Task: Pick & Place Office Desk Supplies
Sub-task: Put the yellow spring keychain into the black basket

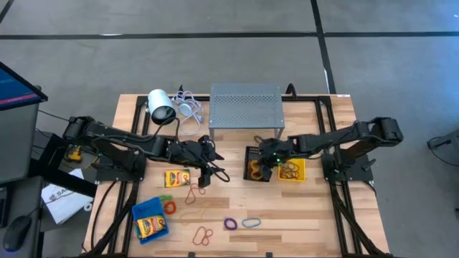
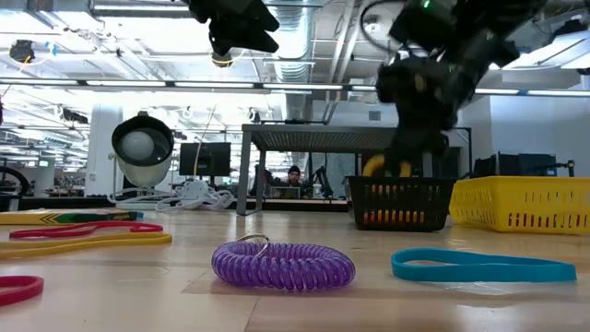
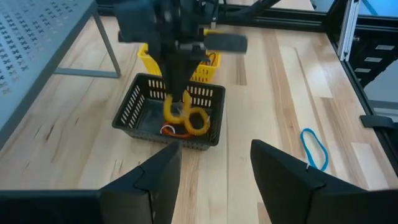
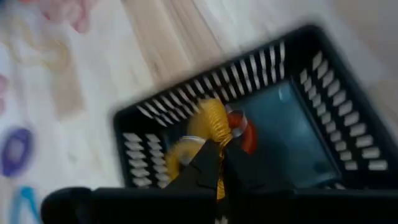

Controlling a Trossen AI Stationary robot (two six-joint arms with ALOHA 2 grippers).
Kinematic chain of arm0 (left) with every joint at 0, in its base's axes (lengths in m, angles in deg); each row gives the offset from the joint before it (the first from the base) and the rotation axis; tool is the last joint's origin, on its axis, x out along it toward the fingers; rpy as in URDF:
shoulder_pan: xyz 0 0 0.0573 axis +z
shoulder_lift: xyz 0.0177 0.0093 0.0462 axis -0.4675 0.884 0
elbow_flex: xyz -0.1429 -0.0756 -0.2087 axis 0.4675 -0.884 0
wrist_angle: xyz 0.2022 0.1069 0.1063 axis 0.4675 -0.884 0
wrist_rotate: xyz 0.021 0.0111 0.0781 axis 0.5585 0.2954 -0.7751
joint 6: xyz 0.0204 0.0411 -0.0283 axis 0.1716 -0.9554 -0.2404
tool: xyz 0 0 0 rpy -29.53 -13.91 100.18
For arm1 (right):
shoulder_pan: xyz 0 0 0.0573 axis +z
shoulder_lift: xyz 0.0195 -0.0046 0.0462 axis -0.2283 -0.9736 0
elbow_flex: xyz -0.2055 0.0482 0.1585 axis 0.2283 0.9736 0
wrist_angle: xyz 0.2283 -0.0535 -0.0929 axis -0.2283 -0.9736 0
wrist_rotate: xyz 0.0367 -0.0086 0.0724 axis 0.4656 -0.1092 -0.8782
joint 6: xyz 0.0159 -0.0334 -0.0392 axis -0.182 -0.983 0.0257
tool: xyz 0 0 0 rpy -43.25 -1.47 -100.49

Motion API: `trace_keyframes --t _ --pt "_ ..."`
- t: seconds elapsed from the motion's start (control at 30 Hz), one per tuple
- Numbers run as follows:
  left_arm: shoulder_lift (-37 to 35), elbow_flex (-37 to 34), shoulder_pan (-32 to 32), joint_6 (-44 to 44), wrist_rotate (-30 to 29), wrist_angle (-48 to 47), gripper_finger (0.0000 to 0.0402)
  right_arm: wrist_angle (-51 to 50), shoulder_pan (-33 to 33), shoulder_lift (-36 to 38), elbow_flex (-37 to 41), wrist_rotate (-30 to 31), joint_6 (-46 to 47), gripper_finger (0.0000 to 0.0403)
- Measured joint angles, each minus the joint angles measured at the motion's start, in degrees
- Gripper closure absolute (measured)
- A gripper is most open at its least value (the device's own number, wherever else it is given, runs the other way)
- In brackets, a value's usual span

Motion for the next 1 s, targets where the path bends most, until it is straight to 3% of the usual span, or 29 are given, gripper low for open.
trace_keyframes --t 0.23,0.53,0.83,1.0 --pt "0.0 -0.01 0.0 0.37 -0.02 -0.48 0.0211 1.79 0.0 -6.27 0.02 -0.18 -0.06 0.0391" --pt "0.0 -0.01 0.0 0.44 -0.07 -0.81 0.0211 1.42 -0.16 -4.84 0.01 -0.19 -0.44 0.0357" --pt "0.0 -0.01 0.0 0.55 -0.09 -1.23 0.0213 1.57 -0.72 -4.04 0.01 -0.78 -1.12 0.0349" --pt "0.0 -0.01 0.0 0.53 -0.09 -1.23 0.0211 1.57 -0.61 -4.04 0.01 -4.19 -3.48 0.0306"
